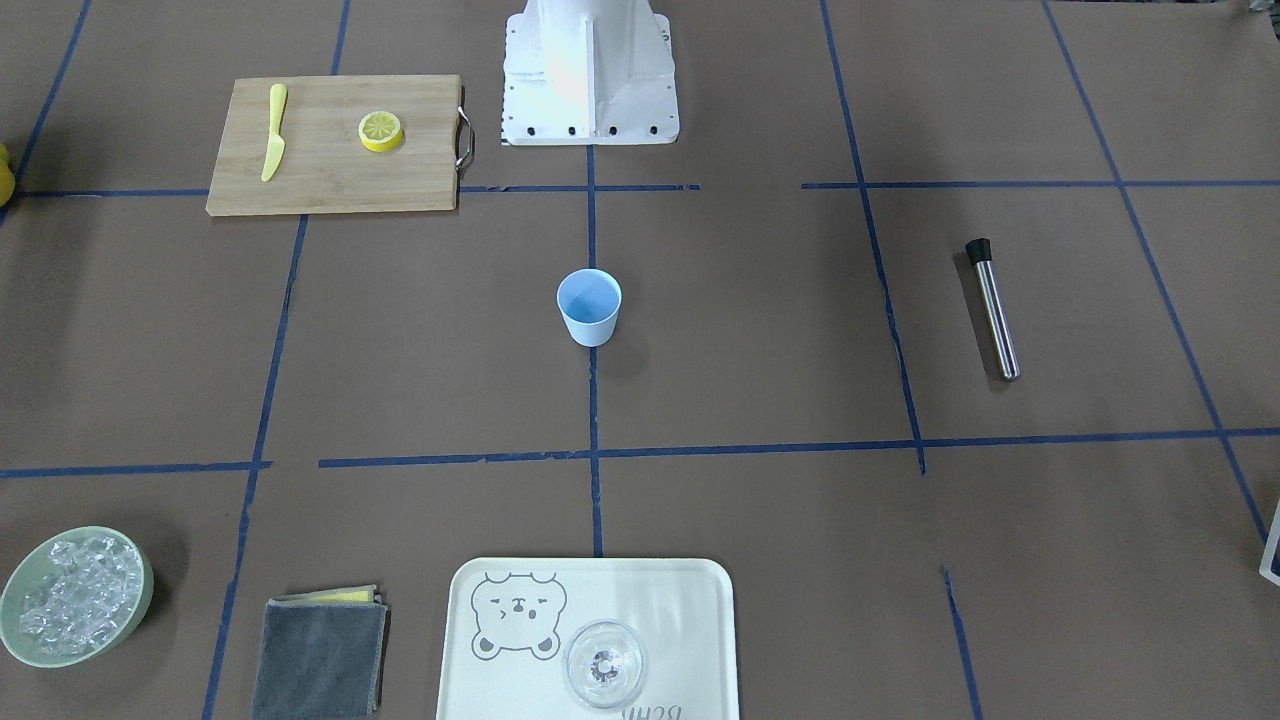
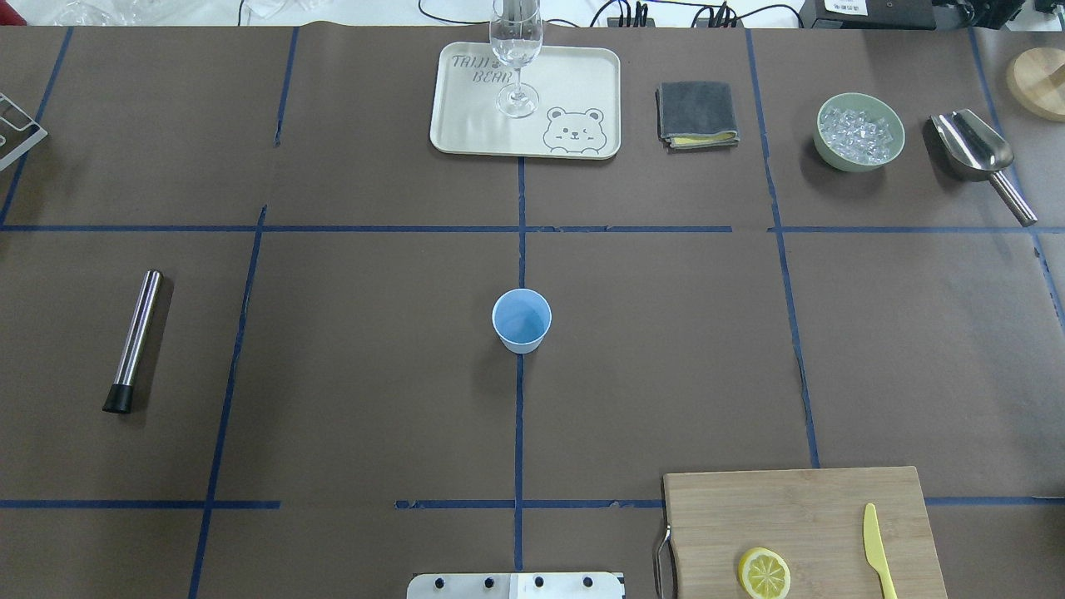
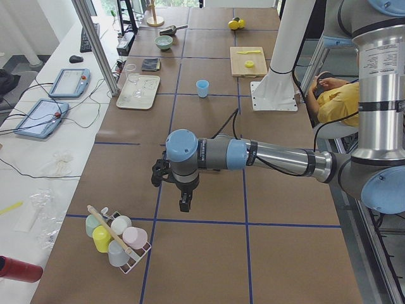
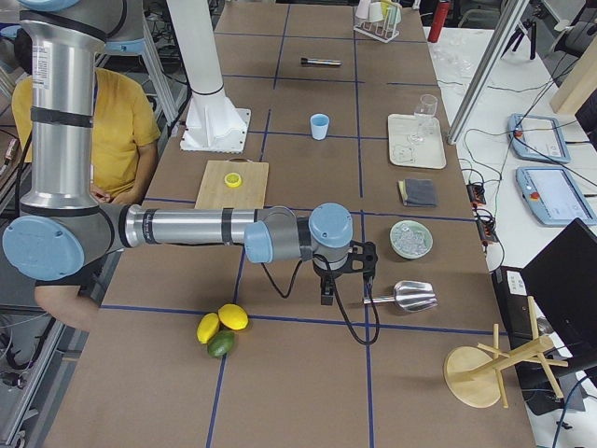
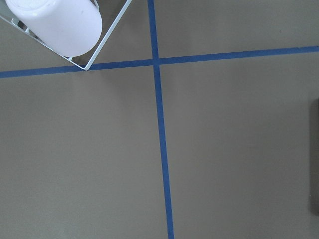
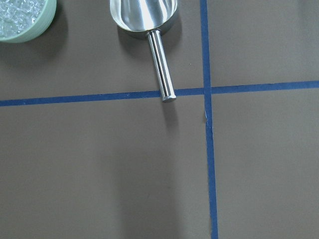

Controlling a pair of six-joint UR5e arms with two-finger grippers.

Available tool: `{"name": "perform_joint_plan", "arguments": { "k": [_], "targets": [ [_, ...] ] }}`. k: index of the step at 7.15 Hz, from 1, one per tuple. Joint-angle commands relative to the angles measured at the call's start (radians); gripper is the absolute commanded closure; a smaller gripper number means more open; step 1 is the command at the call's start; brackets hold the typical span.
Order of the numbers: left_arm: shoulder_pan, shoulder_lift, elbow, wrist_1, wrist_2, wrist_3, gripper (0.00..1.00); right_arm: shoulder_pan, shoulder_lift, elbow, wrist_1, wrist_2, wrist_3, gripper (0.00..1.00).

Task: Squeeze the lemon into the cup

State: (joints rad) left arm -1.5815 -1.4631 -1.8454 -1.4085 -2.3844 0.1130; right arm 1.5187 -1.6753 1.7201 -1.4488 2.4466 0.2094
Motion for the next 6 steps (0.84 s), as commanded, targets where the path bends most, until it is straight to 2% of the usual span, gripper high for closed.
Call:
{"name": "perform_joint_plan", "arguments": {
  "k": [1,3,4,6],
  "targets": [
    [0.0,0.0,-0.006,0.0,0.001,0.001,0.0,-0.005,0.011,0.013,-0.004,0.017,-0.001,0.0],
    [0.003,-0.017,0.002,0.002,-0.001,-0.013,0.0,-0.032,-0.009,0.058,-0.004,0.028,0.001,0.0],
    [0.003,-0.02,0.002,-0.003,-0.013,-0.012,0.0,-0.087,-0.023,0.111,-0.004,0.028,0.004,0.0],
    [0.005,-0.026,-0.008,-0.016,-0.013,-0.009,0.0,-0.252,-0.104,0.301,-0.002,0.032,0.153,0.0]
  ]
}}
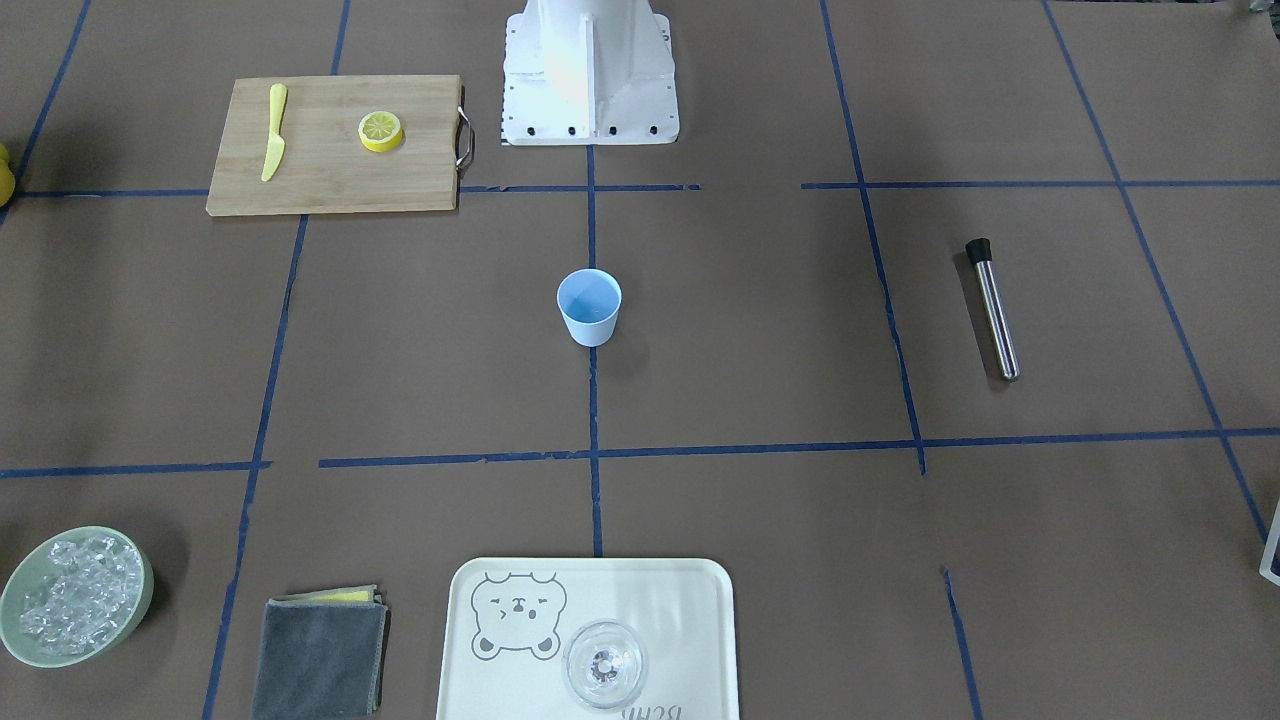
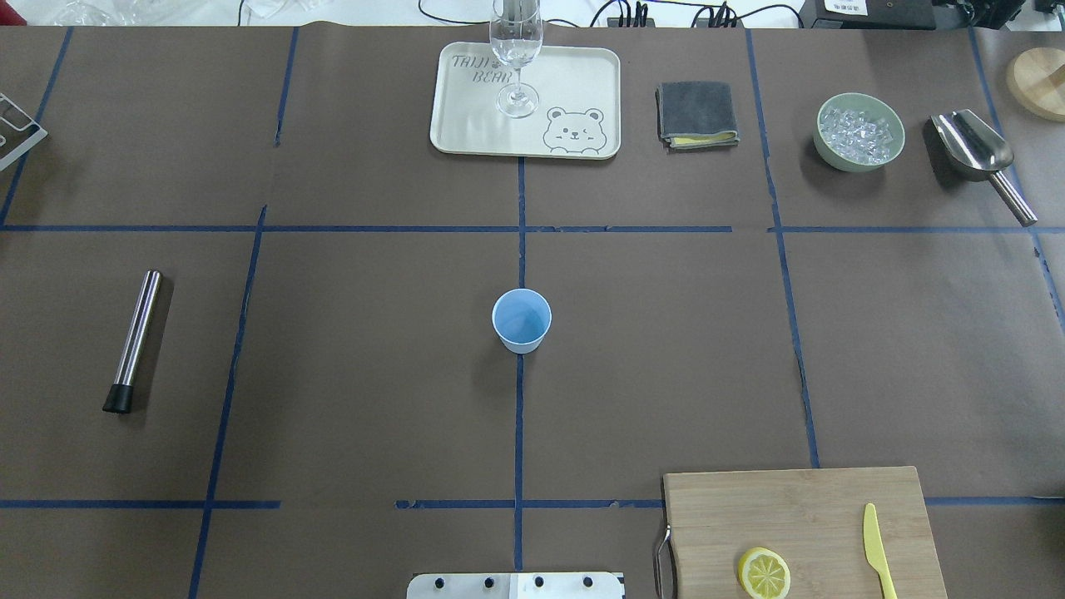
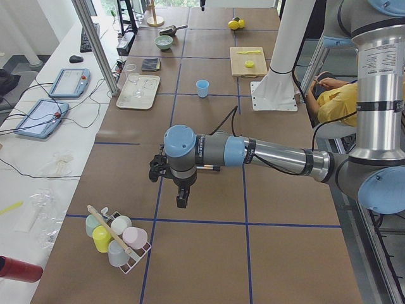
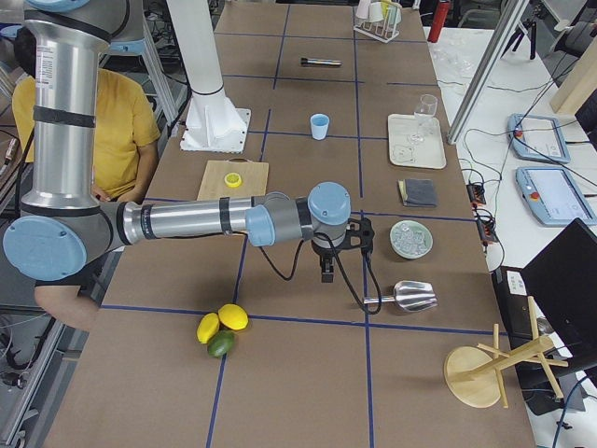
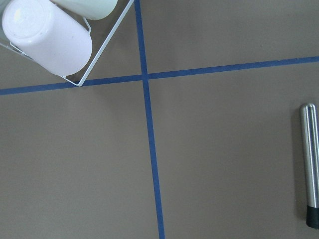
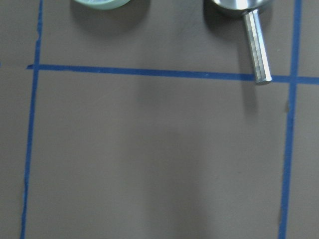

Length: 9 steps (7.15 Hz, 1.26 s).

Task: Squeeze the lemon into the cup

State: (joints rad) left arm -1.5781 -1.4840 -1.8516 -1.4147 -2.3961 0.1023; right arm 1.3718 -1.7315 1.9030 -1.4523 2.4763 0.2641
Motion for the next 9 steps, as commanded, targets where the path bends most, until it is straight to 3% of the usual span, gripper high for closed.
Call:
{"name": "perform_joint_plan", "arguments": {
  "k": [1,2,3,4,6,8,9],
  "targets": [
    [0.001,-0.005,-0.006,-0.051,0.0,0.004,0.0,-0.193,-0.059,0.193,0.009,-0.013,0.227,0.0],
    [0.001,-0.005,-0.008,-0.075,-0.002,0.005,0.0,-0.295,-0.059,0.217,0.074,-0.026,0.344,0.0],
    [0.001,-0.005,-0.033,-0.079,-0.002,0.007,0.0,-0.418,-0.063,0.222,0.245,-0.081,0.582,0.0],
    [0.001,-0.005,-0.032,-0.095,-0.002,0.007,0.0,-0.639,-0.077,0.228,0.414,-0.284,0.806,0.0],
    [0.001,-0.004,-0.034,-0.112,-0.002,0.008,0.0,-0.859,-0.086,0.274,0.431,-0.445,0.994,0.0],
    [0.001,-0.004,-0.037,-0.116,-0.003,0.008,0.0,-1.13,-0.086,0.3,0.431,-0.733,1.073,0.0],
    [0.001,-0.004,-0.035,-0.118,-0.003,0.01,0.0,-1.181,-0.086,0.304,0.431,-0.77,1.108,0.0]
  ]
}}
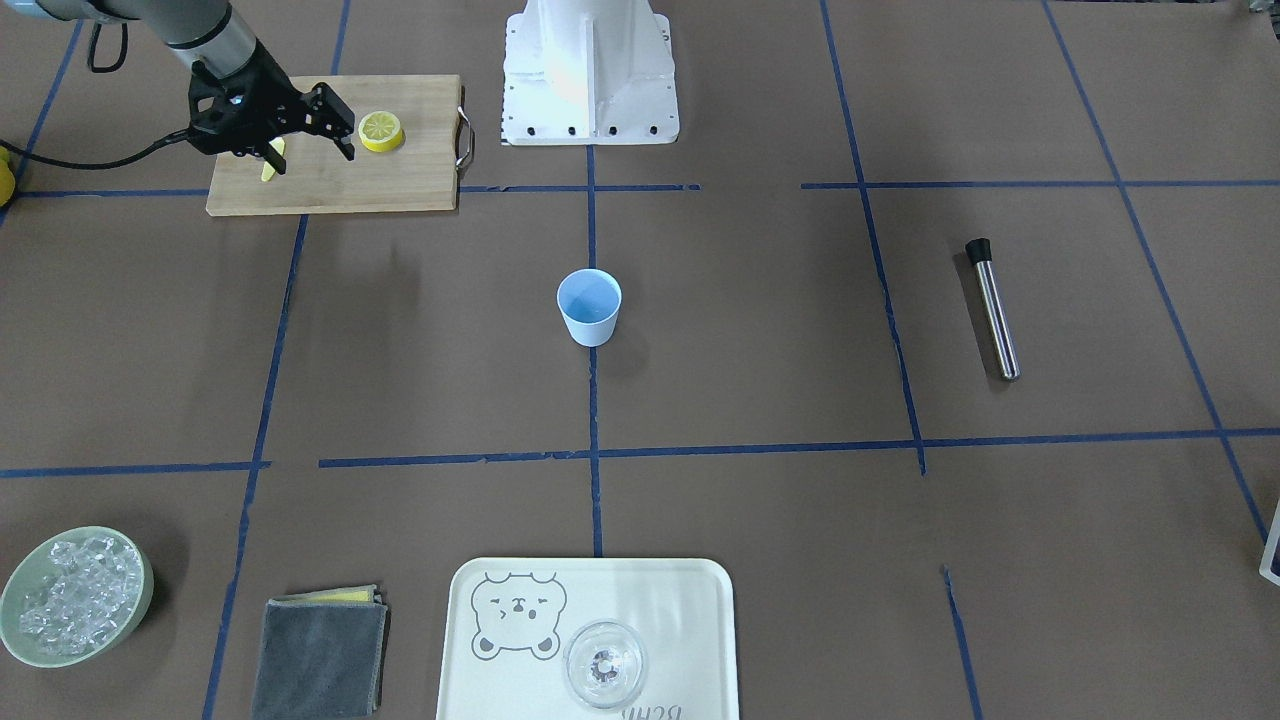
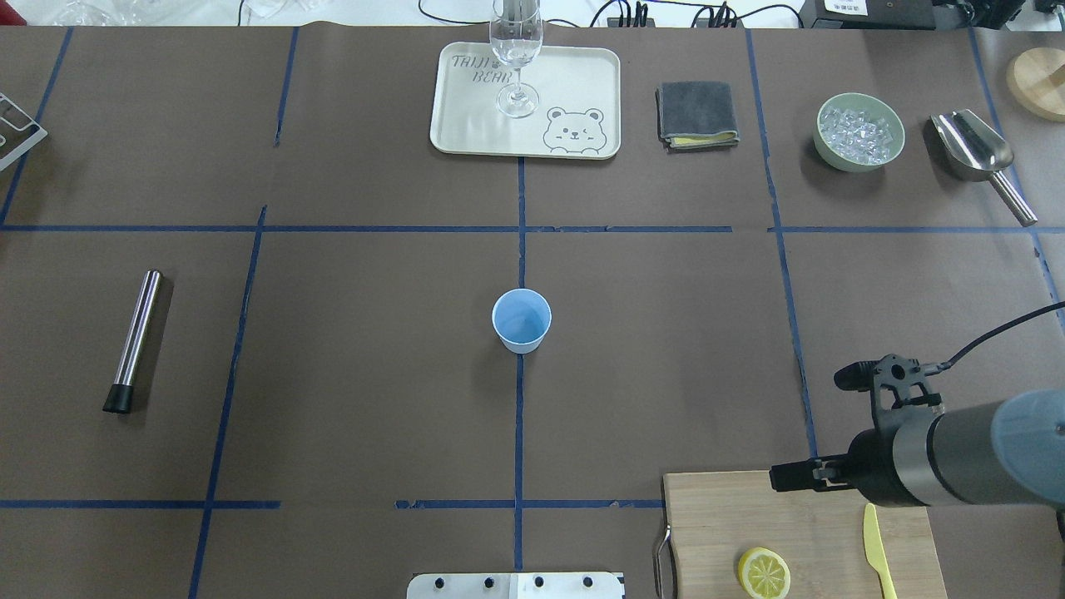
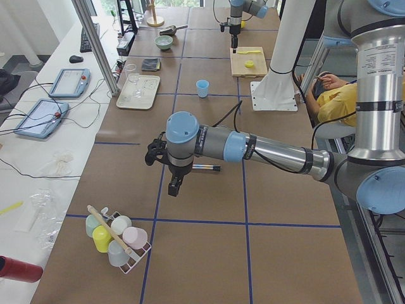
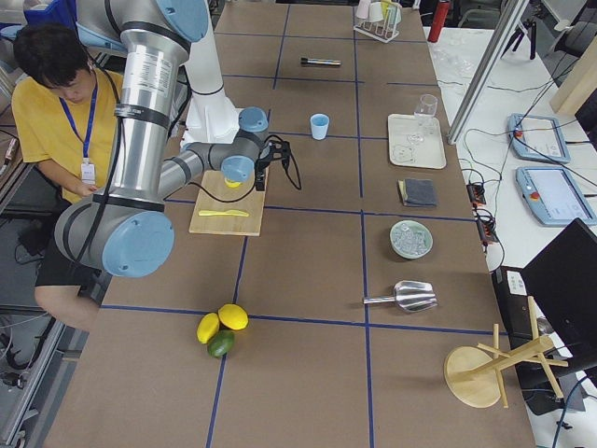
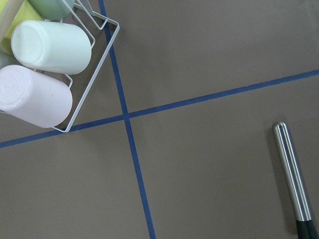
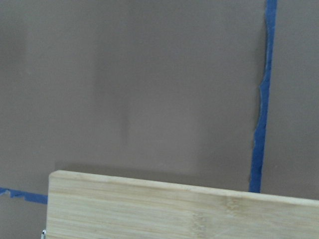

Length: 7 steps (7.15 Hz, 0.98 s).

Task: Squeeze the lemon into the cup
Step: 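Reach the right gripper down to the lemon slices on the cutting board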

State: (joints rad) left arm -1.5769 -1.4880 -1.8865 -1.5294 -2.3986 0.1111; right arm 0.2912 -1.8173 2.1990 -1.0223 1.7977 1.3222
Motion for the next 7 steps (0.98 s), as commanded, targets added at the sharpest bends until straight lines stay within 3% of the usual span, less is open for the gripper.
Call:
{"name": "perform_joint_plan", "arguments": {
  "k": [1,4,7],
  "targets": [
    [0.0,0.0,-0.003,-0.003,-0.001,0.001,0.0,-0.154,-0.005,0.008,-0.002,-0.159,0.06,0.0],
    [-0.003,0.005,-0.042,-0.008,-0.001,0.001,0.0,-0.28,-0.028,0.056,-0.054,-0.267,0.126,0.0],
    [-0.006,0.002,-0.068,-0.008,-0.001,0.001,0.0,-0.328,-0.024,0.064,-0.099,-0.307,0.196,0.0]
  ]
}}
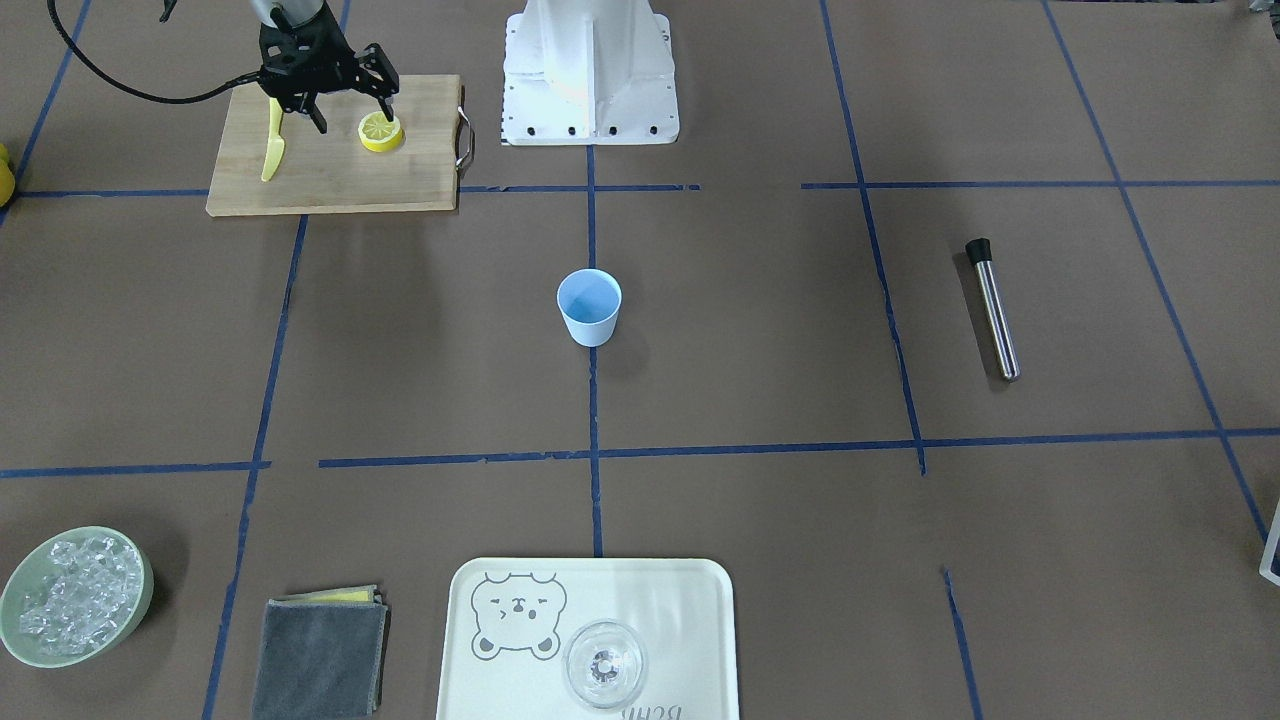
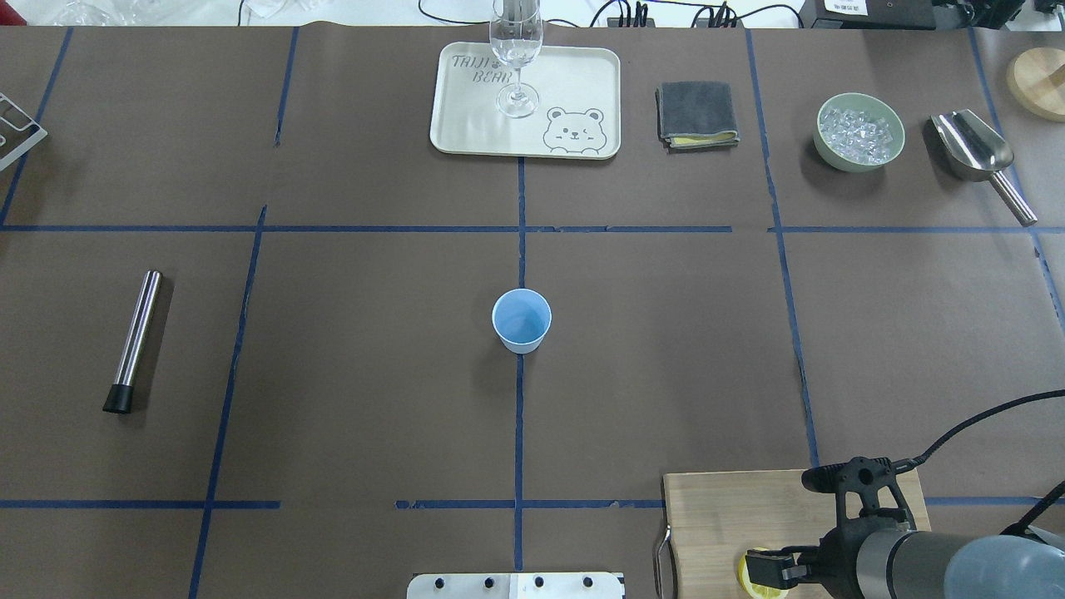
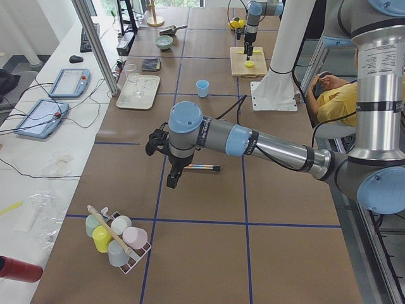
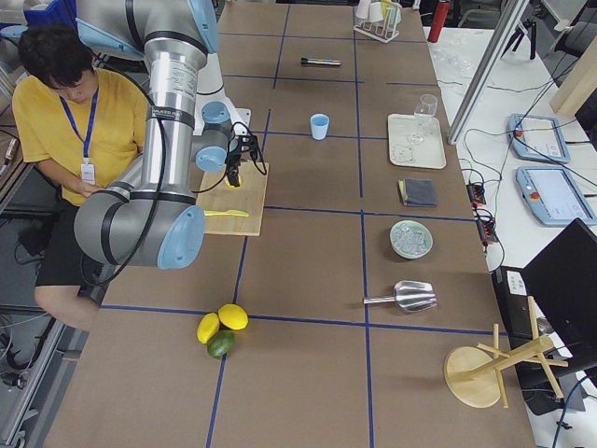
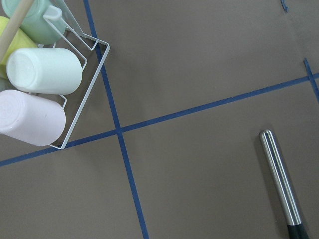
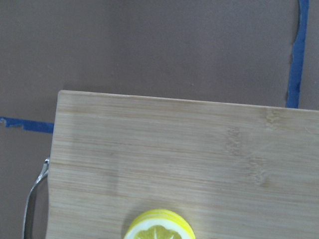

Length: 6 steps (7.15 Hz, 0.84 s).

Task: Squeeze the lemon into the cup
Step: 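Reach the right gripper down to the lemon slices on the cutting board, then grasp one lemon slice with the right gripper and lift it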

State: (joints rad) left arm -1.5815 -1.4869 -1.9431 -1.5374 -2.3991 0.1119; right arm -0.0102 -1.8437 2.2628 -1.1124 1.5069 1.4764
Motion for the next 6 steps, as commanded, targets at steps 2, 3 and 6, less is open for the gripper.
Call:
{"name": "perform_joint_plan", "arguments": {
  "k": [2,3,6],
  "targets": [
    [-0.006,0.013,-0.022,0.002,-0.015,0.0,0.0,-0.052,0.004,-0.012,-0.01,-0.039,0.044,0.0],
    [-0.006,0.013,-0.023,0.002,-0.015,0.0,0.0,-0.059,0.007,-0.026,-0.012,-0.04,0.044,0.0],
    [-0.008,0.013,-0.02,0.002,-0.015,0.0,0.0,-0.059,0.072,-0.075,-0.012,-0.042,0.045,0.01]
  ]
}}
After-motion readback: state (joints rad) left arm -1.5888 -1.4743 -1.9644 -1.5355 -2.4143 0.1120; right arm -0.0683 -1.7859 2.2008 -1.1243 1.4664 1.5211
